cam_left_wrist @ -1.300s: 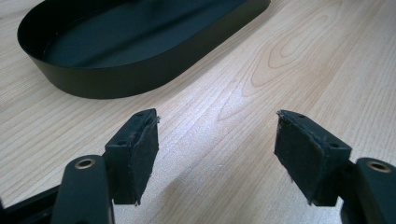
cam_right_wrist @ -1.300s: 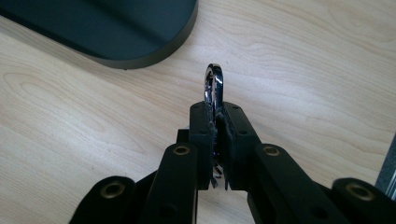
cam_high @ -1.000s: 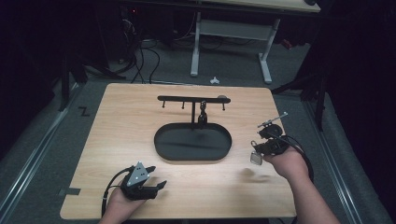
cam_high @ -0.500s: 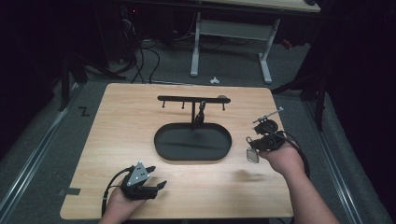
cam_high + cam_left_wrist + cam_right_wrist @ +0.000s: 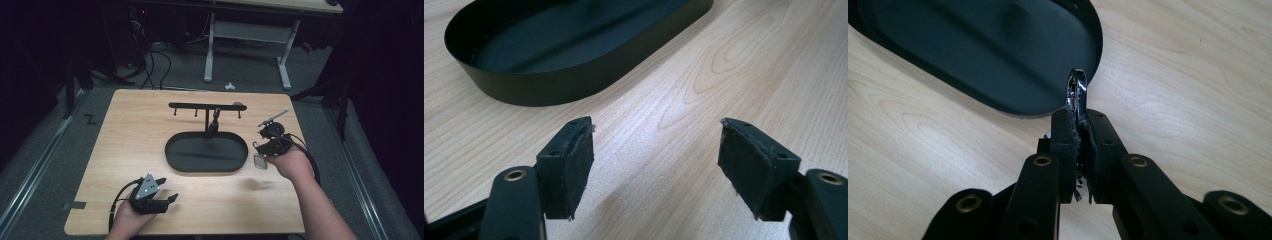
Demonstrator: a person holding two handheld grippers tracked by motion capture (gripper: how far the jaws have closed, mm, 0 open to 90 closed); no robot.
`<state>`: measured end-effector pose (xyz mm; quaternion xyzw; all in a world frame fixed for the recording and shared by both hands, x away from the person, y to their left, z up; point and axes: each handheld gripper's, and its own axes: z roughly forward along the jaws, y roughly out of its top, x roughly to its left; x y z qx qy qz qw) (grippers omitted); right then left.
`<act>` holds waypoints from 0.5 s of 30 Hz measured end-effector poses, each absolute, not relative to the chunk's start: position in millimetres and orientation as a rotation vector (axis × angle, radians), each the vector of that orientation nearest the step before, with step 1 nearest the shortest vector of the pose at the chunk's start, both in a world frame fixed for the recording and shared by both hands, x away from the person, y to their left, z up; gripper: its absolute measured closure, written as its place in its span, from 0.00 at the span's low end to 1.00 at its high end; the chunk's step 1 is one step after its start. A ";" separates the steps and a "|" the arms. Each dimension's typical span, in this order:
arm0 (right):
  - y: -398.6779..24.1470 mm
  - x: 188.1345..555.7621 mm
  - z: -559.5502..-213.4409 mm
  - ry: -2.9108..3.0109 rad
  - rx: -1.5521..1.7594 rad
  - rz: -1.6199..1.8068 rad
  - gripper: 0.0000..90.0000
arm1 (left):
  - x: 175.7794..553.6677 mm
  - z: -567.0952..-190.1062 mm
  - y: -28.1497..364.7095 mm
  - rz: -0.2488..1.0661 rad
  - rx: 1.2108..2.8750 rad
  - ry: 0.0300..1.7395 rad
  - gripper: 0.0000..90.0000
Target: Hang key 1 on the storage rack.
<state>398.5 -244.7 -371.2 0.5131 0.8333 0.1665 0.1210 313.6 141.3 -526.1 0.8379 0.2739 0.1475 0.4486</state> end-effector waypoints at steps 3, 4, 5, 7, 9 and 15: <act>-240.0 403.6 -365.3 2.433 1.478 0.491 0.94 | 313.7 -525.5 142.5 0.362 2.074 0.679 0.34; -239.0 404.6 -364.1 2.432 1.475 0.492 0.94 | 313.7 -525.6 142.7 0.363 2.071 0.681 0.34; -237.7 405.4 -362.5 2.430 1.477 0.491 0.94 | 313.6 -525.5 143.1 0.362 2.069 0.682 0.34; -235.0 408.4 -359.3 2.429 1.463 0.504 0.94 | 313.7 -525.7 143.4 0.364 2.066 0.684 0.34; -232.5 410.5 -356.8 2.427 1.464 0.505 0.94 | 313.8 -525.7 143.7 0.363 2.065 0.687 0.34; -228.3 416.9 -351.3 2.421 1.462 0.519 0.94 | 313.6 -525.7 144.1 0.361 2.065 0.686 0.34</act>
